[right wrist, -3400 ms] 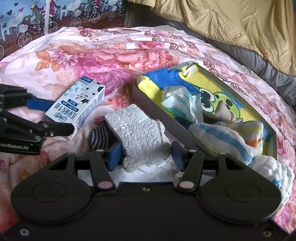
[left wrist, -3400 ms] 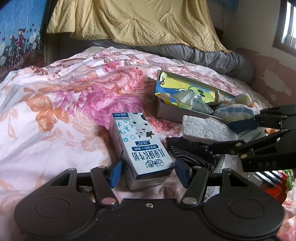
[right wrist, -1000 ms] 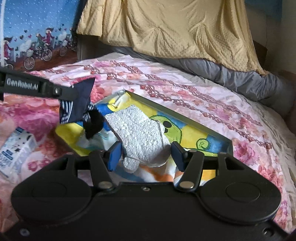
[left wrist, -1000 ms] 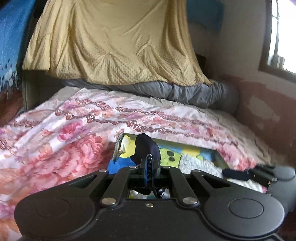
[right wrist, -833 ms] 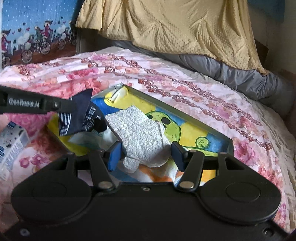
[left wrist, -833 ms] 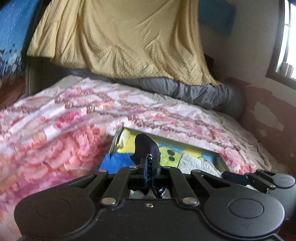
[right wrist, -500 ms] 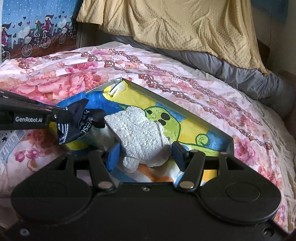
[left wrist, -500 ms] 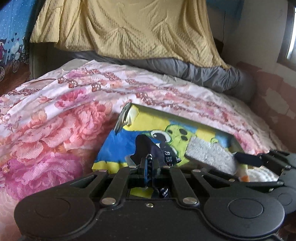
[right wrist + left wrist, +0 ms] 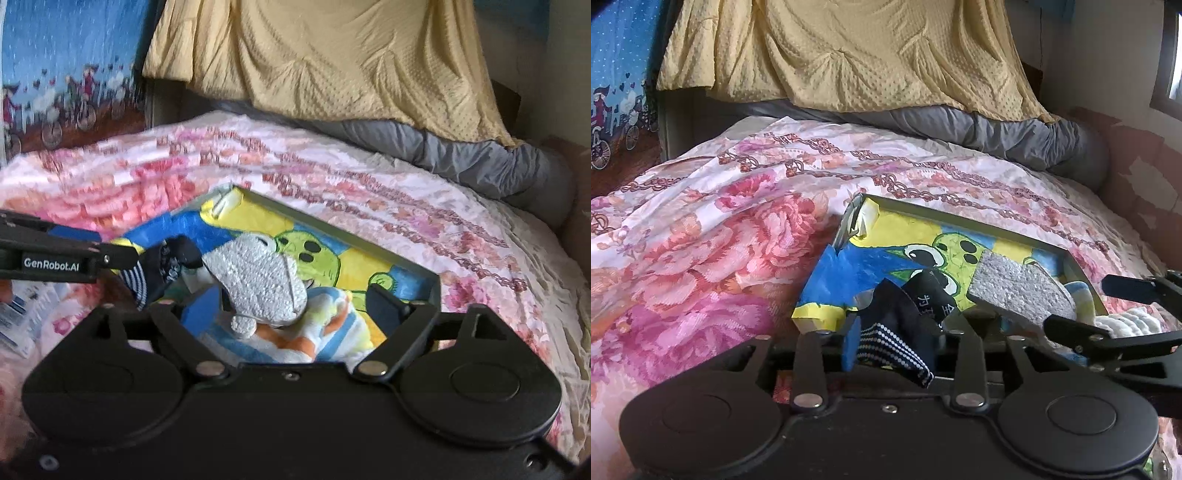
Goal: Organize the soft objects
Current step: 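Open the right gripper to drop the sponge while the left gripper releases the sock, then lift both grippers back from the tray toward the remaining items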
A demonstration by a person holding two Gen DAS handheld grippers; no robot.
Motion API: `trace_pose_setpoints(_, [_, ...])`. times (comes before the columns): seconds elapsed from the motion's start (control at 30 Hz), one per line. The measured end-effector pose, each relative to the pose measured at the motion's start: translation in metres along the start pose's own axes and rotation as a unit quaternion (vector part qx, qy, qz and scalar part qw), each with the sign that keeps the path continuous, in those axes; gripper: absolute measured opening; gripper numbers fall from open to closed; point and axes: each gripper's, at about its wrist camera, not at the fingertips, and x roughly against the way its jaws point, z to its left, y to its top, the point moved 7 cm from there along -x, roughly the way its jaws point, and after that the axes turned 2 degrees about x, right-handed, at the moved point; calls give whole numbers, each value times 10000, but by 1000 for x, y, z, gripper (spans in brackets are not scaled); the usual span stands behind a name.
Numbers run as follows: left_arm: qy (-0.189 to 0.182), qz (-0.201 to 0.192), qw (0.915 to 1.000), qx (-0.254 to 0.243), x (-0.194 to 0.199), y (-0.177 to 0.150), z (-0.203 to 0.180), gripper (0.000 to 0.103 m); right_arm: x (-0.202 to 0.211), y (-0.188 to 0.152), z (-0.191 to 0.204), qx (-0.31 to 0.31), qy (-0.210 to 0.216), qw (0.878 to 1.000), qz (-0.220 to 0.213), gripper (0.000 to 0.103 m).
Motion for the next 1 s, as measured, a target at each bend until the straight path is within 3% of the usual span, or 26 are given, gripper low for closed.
trace_pose_setpoints(0.17, [50, -252, 9997, 3, 25, 2, -1, 62, 36, 2, -9, -283, 28, 9989, -385, 95])
trace_pose_setpoints(0.3, [29, -460, 9989, 11, 54, 3, -3, 67, 69, 2, -11, -462, 23, 9964, -707, 102])
trace_pose_setpoints(0.67, [44, -1291, 9914, -228, 155, -6, -22, 96, 155, -11, -7, -1137, 69, 9848, -1307, 102])
trace_pose_setpoints(1.0, [3, -1734, 9845, -261, 224, -40, -39, 102, 201, -44, -1, -1427, -31, 9767, -1605, 102])
